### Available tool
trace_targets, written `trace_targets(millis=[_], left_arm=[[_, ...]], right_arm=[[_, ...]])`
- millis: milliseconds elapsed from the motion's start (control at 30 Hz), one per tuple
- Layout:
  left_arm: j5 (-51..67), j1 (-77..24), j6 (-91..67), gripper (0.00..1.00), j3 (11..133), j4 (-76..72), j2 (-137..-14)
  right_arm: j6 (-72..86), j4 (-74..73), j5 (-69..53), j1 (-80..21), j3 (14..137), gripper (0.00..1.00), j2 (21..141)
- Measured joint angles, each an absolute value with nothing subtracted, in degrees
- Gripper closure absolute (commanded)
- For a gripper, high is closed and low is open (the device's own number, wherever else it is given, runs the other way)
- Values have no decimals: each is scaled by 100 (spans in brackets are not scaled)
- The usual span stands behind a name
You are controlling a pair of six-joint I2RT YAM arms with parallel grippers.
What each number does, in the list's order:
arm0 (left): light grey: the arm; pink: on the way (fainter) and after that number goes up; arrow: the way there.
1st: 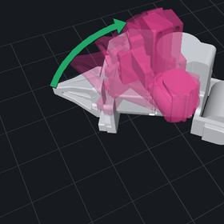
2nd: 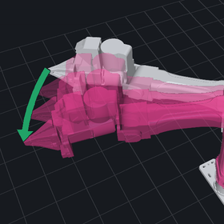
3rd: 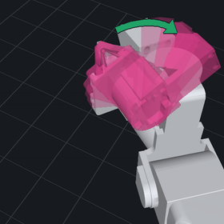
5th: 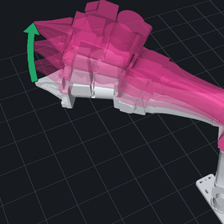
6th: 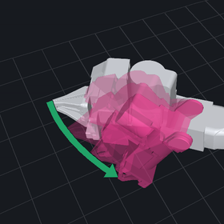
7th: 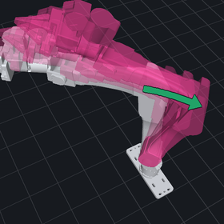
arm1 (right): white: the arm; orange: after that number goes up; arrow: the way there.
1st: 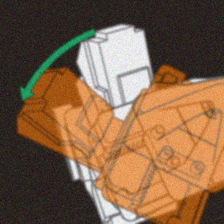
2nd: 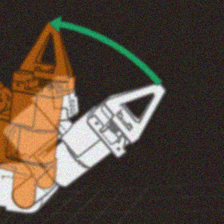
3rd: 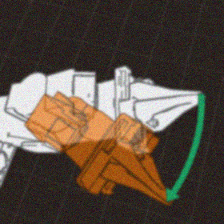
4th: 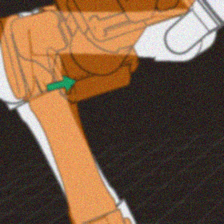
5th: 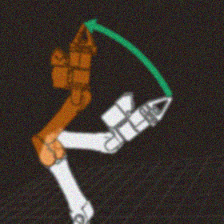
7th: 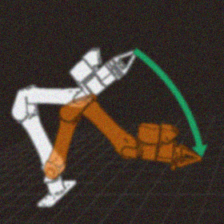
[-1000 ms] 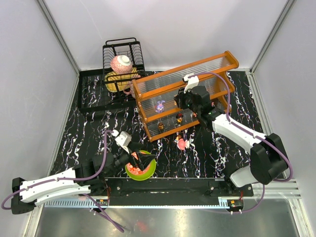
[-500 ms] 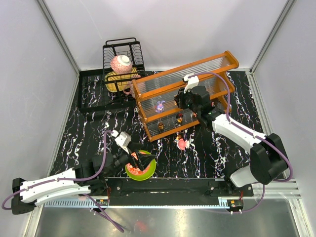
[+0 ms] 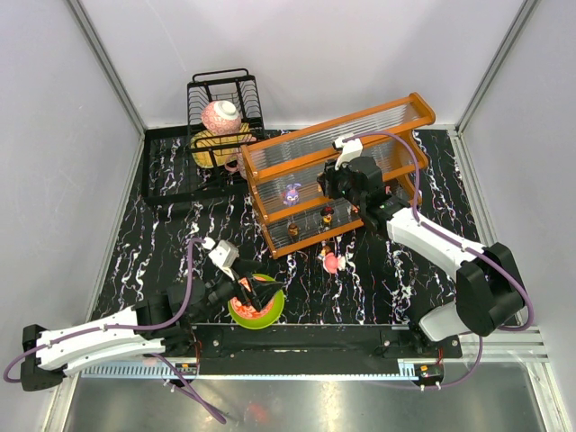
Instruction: Place and organize the plastic toys onto the shelf
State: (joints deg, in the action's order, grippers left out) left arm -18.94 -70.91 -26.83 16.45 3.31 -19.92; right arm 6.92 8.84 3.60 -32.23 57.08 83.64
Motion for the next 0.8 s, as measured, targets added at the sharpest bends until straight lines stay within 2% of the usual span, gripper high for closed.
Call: trace_targets(millis=[100,167,233,800], left_arm=[[-1892,-7091,-2683,1,1645,331,-1992],[-1892,-7091,-2683,1,1645,333,-1992],[-1892,-7091,-2683,1,1645,331,-1992],[-1890,-7091,-2683,1,1636,333,-1914]], right_arm=[[692,884,360,-3223,5708,62,8364],[692,880,362,-3223,5708,48,8366],[709,770,360,-3223,5708,40,8372],[690,508,386,-3223,5697,32,8486]])
